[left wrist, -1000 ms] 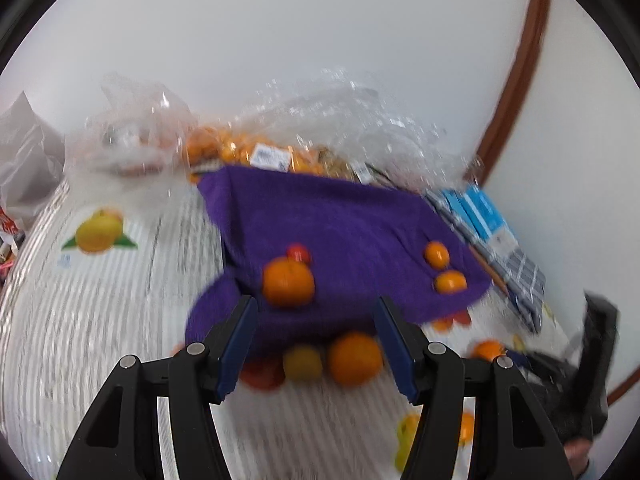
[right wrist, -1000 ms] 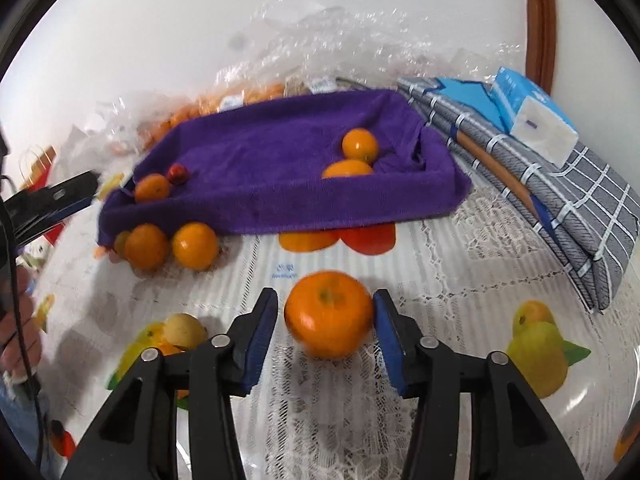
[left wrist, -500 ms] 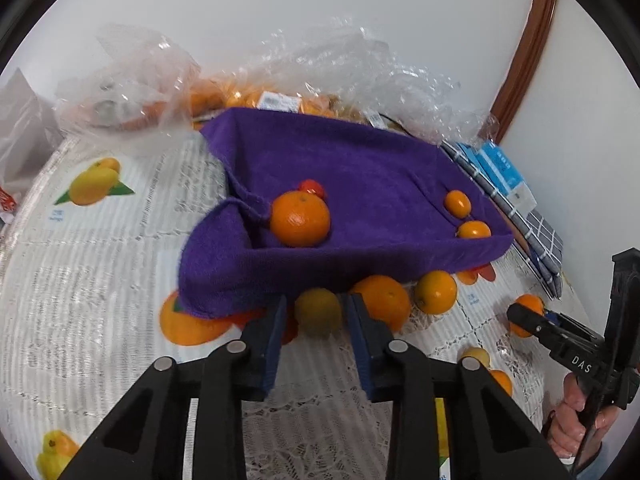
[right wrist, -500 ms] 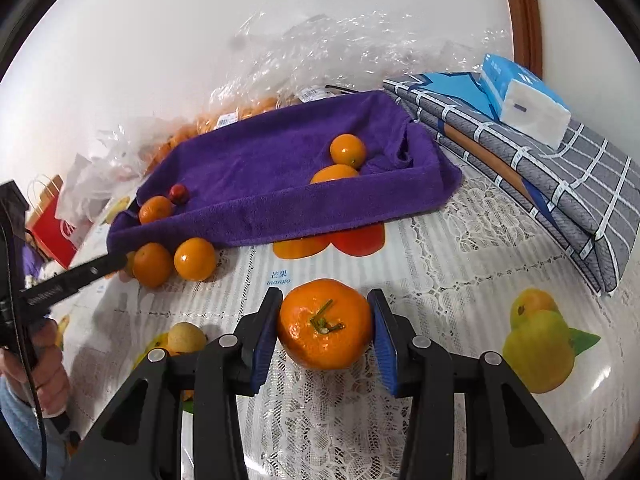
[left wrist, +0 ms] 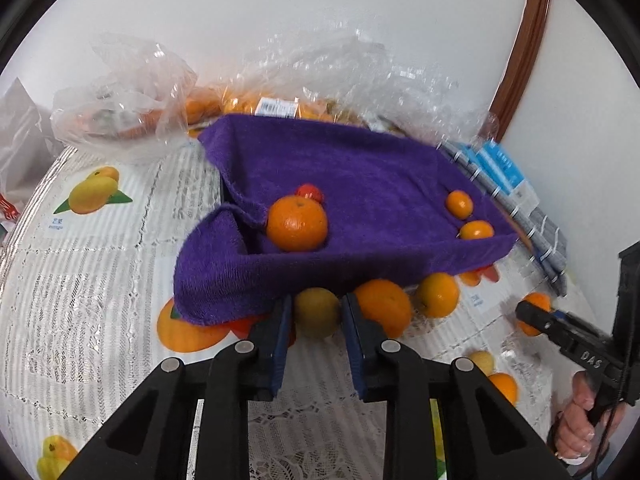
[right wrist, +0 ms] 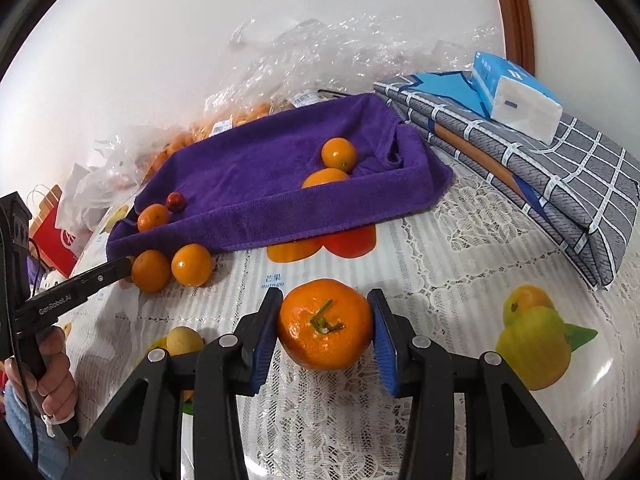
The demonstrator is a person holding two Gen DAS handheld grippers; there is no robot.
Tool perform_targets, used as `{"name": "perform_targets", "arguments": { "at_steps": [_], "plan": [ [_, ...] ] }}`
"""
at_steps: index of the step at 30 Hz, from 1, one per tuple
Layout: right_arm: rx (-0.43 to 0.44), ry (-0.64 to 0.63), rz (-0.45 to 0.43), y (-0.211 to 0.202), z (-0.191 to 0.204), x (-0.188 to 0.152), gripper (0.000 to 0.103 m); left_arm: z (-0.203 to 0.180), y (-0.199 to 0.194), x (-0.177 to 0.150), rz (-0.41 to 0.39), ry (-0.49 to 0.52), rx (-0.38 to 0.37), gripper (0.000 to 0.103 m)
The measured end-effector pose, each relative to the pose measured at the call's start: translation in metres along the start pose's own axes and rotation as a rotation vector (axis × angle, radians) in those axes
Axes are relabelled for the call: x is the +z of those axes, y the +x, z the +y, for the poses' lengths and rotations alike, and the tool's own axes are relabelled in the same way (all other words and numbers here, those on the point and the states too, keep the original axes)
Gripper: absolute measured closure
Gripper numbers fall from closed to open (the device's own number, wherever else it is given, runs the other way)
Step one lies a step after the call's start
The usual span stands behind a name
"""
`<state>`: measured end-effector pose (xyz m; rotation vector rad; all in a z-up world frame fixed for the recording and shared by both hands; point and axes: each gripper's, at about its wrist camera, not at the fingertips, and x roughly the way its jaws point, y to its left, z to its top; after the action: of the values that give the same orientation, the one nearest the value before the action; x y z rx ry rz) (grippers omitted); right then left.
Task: Organize fruits
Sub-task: 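Grasp a small yellow fruit with the left tool while the right tool holds its orange, then lower the stemmed orange onto the towel with the right tool while the left tool releases the yellow fruit there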
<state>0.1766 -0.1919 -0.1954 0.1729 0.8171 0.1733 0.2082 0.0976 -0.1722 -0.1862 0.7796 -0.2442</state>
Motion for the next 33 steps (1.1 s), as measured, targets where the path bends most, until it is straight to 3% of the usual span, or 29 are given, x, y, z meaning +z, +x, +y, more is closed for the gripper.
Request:
{"name": "perform_targets", "arguments": {
  "at_steps": [6, 10, 13, 16, 19, 25, 33],
  "plan": [
    [0.011, 0.015, -0.036, -0.007, -0.002, 0.0, 0.06, 0.008, -0.022, 0.007, -0.089, -0.049, -0.051, 0.078],
    [0.021, 0.043, -0.011, -0.009, -0.004, 0.006, 0.06, 0.012, -0.034, 0.012, -0.126, -0.08, -0.049, 0.078],
    [0.02, 0.027, -0.028, -0.018, -0.003, 0.024, 0.06, 0.013, -0.04, 0.022, -0.125, -0.108, 0.001, 0.078],
    [-0.013, -0.009, -0.076, -0.026, 0.001, 0.052, 0.06, 0.012, -0.047, 0.035, -0.139, -0.124, -0.033, 0.078],
    [-0.026, -0.025, -0.11, -0.025, 0.003, 0.08, 0.06, 0.005, -0.049, 0.055, -0.158, -0.105, -0.009, 0.078],
    [-0.031, -0.036, -0.125, 0.003, 0.001, 0.117, 0.06, 0.005, -0.012, 0.087, -0.177, -0.14, 0.016, 0.078],
    [-0.047, 0.009, -0.068, 0.048, -0.017, 0.107, 0.06, 0.024, 0.035, 0.078, -0.137, -0.199, 0.037, 0.078]
  ]
}}
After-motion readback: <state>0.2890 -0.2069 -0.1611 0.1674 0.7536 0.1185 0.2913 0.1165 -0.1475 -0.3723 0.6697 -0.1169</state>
